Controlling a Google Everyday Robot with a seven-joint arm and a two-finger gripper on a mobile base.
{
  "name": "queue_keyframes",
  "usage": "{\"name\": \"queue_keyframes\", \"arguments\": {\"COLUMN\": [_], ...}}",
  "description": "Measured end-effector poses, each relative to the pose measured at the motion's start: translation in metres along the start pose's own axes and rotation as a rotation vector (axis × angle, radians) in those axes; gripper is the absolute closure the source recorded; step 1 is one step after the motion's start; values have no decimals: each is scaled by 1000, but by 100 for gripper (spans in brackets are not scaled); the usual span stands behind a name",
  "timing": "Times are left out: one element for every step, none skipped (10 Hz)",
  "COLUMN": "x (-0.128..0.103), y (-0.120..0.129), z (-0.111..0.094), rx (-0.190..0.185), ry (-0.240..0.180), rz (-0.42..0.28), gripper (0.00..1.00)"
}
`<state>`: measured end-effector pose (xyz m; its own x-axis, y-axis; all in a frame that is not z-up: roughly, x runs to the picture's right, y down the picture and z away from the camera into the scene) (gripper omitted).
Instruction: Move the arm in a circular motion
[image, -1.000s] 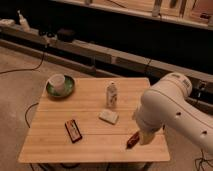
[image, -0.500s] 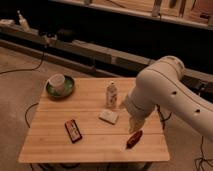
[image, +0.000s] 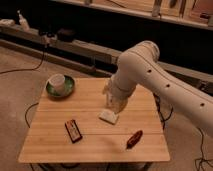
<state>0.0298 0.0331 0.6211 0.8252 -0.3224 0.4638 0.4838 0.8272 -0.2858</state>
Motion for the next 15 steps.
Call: {"name": "queue_keyframes", "arguments": {"x": [8, 16, 32, 47, 61, 87, 112, 143, 165, 191, 213, 231, 245, 258, 270], "y": [-18, -28, -38, -44, -46, -48, -49, -49, -45, -37, -28, -13, 3, 23, 42], "z": [6, 11, 18, 25, 31, 37, 42, 45, 46, 47, 48, 51, 52, 52, 50], "rx": [34, 57, 76, 82, 76, 65, 52, 39, 30, 16, 3, -18, -43, -72, -96], "ry": [9, 11, 4, -8, -15, -11, 0, 23, 42, 66, 87, 112, 144, 189, 240], "rz": [-57, -98, -135, -152, -148, -128, -103, -63, -28, 18, 54, 93, 129, 175, 230], "gripper": [35, 35, 35, 35, 35, 35, 35, 35, 35, 35, 35, 35, 35, 35, 35]}}
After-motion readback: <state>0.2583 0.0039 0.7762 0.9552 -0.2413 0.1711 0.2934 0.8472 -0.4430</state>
